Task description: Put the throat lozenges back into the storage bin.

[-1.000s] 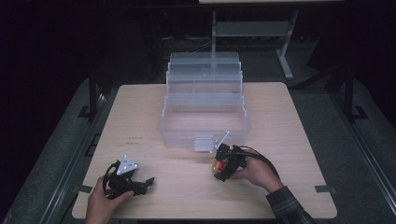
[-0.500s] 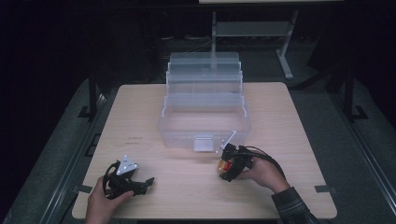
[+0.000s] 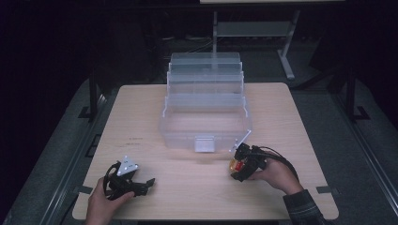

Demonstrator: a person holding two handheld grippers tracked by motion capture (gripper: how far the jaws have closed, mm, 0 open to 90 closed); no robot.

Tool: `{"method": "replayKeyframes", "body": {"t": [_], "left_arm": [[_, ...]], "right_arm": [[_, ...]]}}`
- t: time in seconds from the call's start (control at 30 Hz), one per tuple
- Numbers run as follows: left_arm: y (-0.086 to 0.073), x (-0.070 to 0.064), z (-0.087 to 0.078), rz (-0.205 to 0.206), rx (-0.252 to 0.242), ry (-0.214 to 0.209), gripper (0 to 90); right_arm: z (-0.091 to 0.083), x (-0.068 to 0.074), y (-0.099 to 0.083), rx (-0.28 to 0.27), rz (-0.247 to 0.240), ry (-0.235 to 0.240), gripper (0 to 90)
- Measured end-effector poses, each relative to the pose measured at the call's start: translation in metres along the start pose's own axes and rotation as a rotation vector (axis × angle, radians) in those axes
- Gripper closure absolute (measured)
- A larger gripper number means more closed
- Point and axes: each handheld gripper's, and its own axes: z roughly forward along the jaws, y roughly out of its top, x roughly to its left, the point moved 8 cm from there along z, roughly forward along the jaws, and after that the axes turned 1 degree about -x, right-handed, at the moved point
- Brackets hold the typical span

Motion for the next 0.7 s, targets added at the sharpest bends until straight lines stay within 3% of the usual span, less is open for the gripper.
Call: {"method": "replayKeyframes", "body": {"t": [0.7], "left_arm": [[0.0, 0.0, 0.0, 0.0, 0.0, 0.0, 10.8]], "right_arm": [[-0.02, -0.022, -0.026, -0.019, 0.071, -0.033, 19.9]]}}
